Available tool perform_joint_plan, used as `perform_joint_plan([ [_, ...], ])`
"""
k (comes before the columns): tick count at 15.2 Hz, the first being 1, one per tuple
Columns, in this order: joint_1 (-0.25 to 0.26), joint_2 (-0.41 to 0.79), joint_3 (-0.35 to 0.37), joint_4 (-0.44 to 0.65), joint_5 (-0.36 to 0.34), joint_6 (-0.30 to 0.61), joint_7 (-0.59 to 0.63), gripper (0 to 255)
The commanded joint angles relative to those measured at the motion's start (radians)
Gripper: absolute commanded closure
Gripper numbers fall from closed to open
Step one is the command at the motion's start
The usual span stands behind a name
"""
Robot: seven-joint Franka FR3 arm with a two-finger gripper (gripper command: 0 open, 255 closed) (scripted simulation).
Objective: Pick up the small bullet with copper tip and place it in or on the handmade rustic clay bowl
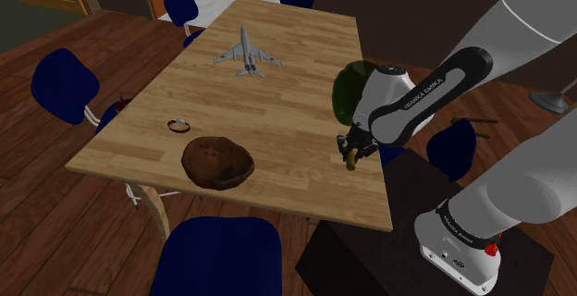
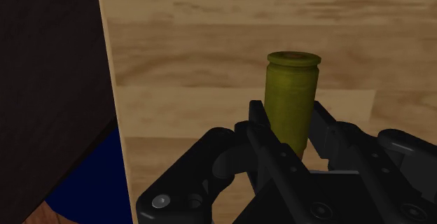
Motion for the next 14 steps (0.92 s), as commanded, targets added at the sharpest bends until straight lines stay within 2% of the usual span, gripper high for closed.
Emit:
perform_joint_plan([
  [1, 0.002, -0.022, 0.000, -0.002, 0.009, -0.020, -0.006, 255],
  [14, 0.024, -0.278, -0.015, 0.011, 0.054, -0.288, -0.036, 255],
])
